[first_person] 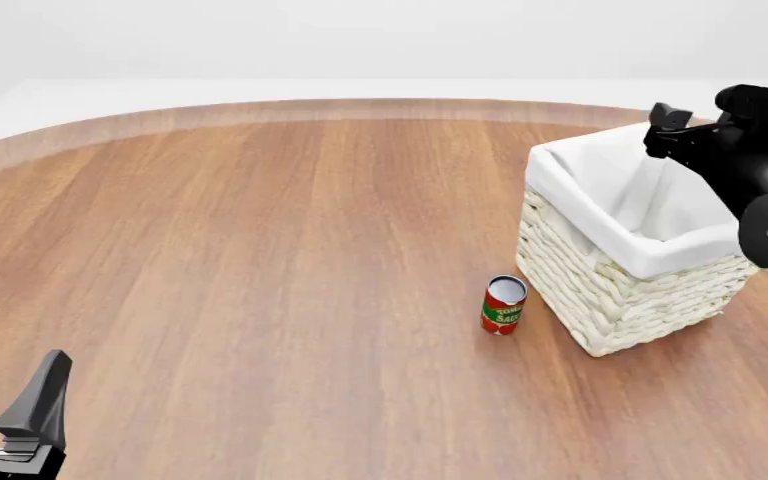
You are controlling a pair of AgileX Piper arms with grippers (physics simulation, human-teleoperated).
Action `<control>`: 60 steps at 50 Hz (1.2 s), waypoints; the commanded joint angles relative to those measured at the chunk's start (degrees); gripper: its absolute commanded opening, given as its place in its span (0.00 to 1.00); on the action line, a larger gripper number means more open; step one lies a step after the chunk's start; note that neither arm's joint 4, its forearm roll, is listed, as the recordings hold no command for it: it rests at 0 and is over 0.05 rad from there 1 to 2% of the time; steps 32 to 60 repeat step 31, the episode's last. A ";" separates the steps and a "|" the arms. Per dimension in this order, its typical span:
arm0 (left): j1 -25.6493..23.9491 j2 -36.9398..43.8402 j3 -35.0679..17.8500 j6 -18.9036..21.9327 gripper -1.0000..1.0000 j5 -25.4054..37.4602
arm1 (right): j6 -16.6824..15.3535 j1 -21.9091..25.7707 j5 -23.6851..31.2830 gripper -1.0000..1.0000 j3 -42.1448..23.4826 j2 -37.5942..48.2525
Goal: Pick up the alphabet soup and the cream cheese box, and put them in the basket.
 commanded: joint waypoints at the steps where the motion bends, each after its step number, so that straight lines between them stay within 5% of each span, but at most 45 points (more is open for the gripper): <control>1: -0.03 -0.03 0.01 0.01 1.00 0.00 | 2.09 2.03 -3.18 1.00 9.55 -13.47; 12: -0.03 -0.02 0.01 0.02 1.00 0.00 | 7.41 2.73 -3.80 1.00 18.39 -32.45; 13: -0.03 -0.04 0.01 0.00 1.00 0.01 | 10.65 2.06 -4.06 1.00 19.28 -34.55; 16: -0.02 -0.05 0.01 0.01 1.00 0.01 | 11.44 2.72 -2.57 1.00 21.80 -41.58; 23: -0.04 -0.05 0.01 0.01 1.00 0.01 | 22.78 0.66 -3.63 1.00 27.03 -51.13; 30: -0.04 -0.01 0.01 0.01 1.00 0.00 | 24.34 2.20 -0.92 1.00 29.95 -58.41; 31: -0.04 -0.02 0.01 0.02 1.00 0.00 | 27.40 1.80 -2.23 1.00 31.34 -58.78; 60: -0.04 -0.02 0.01 0.02 1.00 0.00 | 27.40 1.80 -2.23 1.00 31.34 -58.78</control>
